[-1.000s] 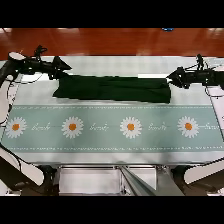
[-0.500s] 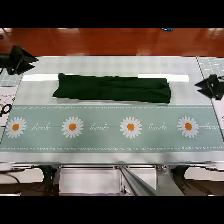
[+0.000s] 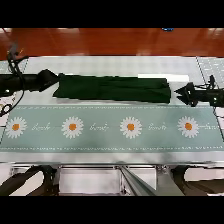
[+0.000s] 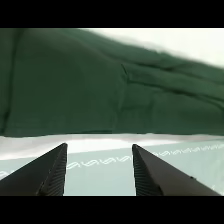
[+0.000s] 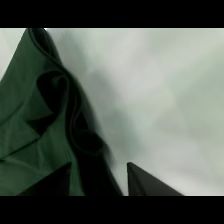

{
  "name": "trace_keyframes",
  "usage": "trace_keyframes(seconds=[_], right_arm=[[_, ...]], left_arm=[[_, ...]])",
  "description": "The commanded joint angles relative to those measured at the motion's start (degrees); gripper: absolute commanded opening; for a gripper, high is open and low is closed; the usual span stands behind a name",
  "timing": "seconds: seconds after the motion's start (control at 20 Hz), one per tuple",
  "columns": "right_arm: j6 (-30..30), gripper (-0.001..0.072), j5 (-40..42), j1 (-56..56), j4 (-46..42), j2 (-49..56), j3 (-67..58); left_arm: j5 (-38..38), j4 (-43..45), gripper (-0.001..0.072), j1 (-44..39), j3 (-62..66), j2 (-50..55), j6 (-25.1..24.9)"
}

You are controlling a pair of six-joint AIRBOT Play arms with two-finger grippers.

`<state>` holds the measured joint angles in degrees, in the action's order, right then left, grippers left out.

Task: Fold the shirts.

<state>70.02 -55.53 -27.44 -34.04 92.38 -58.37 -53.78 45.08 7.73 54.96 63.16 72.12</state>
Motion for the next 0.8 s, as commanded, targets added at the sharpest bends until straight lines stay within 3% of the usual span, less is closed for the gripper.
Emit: trace_keyframes(seconds=[0.0,0.4,0.45,0.5,0.55,0.6,0.65,0.7,0.75], right_arm=[[2.86,0.0419,0.98,4.20,1.55,5.86,-3.87],[5.35,0.0390,3.13,13.14,4.98,13.09,-15.10],[5.68,0.0296,3.54,13.97,4.98,13.42,-16.00],[5.16,0.0117,3.72,14.56,4.92,13.40,-16.44],[3.39,0.0022,2.97,14.82,4.98,13.35,-16.81],[2.93,0.0022,0.98,14.80,4.72,13.20,-17.05],[2.78,0.0021,-0.98,14.36,3.37,12.50,-17.03],[2.84,0.0022,-3.39,13.90,-0.02,11.04,-17.03],[3.37,0.0022,-5.64,13.55,-4.35,9.07,-17.03]], left_arm=[[1.29,-0.07,0.0505,-2.64,-1.97,-0.98,-0.33],[1.40,-0.09,0.0505,-2.64,-1.97,-0.96,-0.33],[1.57,-0.09,0.0505,-2.64,-1.97,-0.96,-0.33],[1.90,-0.07,0.0505,-2.64,-1.97,-0.96,-0.37],[2.27,-0.07,0.0504,-2.64,-1.97,-0.96,-0.37],[2.36,-0.04,0.0502,-2.64,-1.97,-0.96,-0.50],[2.34,-0.04,0.0417,-2.64,-1.97,-0.96,-0.59],[2.32,-0.02,0.0171,-2.64,-1.97,-0.98,-0.66],[2.36,-0.09,0.0022,-2.67,-1.97,-0.96,-1.68]])
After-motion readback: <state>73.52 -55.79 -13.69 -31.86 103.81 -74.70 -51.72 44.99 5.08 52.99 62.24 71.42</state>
